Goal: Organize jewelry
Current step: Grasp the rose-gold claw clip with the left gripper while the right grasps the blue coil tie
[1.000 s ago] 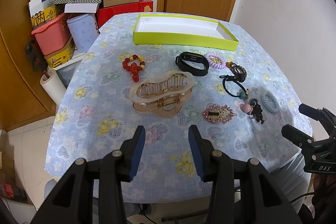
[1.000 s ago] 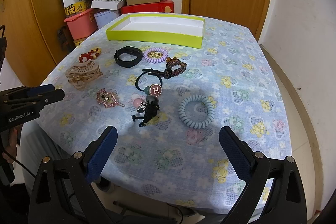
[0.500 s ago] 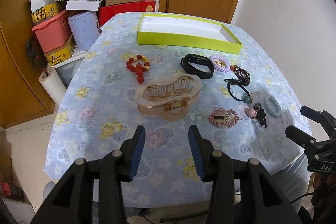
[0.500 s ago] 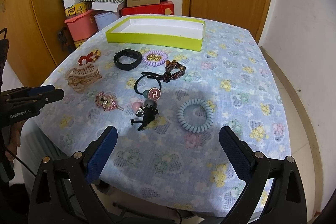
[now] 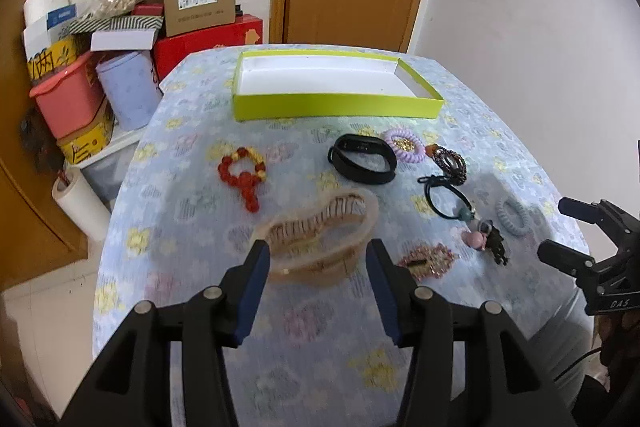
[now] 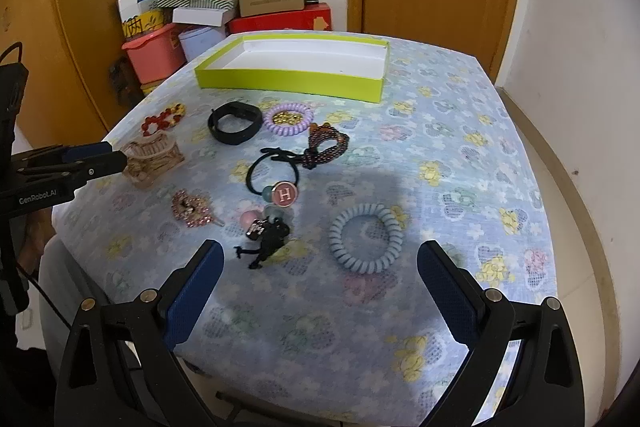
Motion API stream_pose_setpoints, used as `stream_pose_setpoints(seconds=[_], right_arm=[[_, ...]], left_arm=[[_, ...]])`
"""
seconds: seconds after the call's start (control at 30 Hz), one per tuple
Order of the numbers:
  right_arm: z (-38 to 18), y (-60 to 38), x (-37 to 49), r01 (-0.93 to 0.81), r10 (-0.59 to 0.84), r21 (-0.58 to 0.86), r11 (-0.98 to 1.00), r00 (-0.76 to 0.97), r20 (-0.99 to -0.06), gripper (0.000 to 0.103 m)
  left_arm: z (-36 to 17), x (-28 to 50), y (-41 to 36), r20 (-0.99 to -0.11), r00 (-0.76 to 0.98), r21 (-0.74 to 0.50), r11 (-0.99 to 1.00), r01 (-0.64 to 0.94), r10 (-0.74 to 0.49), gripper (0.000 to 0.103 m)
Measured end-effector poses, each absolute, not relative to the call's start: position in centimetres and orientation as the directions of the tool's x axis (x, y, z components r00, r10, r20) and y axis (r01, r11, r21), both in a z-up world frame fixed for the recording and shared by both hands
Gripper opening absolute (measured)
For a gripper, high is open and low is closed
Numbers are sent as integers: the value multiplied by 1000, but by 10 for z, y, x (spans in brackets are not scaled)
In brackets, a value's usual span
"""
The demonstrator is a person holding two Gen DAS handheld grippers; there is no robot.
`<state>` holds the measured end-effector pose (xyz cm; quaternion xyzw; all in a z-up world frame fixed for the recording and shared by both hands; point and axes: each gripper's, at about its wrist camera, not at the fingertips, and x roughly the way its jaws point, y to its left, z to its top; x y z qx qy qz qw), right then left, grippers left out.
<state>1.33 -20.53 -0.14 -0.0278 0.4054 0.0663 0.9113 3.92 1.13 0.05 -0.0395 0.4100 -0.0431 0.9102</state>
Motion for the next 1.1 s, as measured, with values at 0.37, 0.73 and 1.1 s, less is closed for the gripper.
stream_pose_setpoints(seconds=[0.37,0.73,1.1], right_arm=[[-10,-216,26,-123,101,27,992,645,-758,98],[-15,-215,31,-125,98,23,992,638,-764,98],[-20,-224,36,-102,75,14,995,633,-771,97]], left_arm=[[-1,65,32,-736,654,-157,984,86,-174,53],[-8,63,27,-732,623,-116,951,285,-276,66],[-27,80,16,-748,581,-111,924,366,-320,66]])
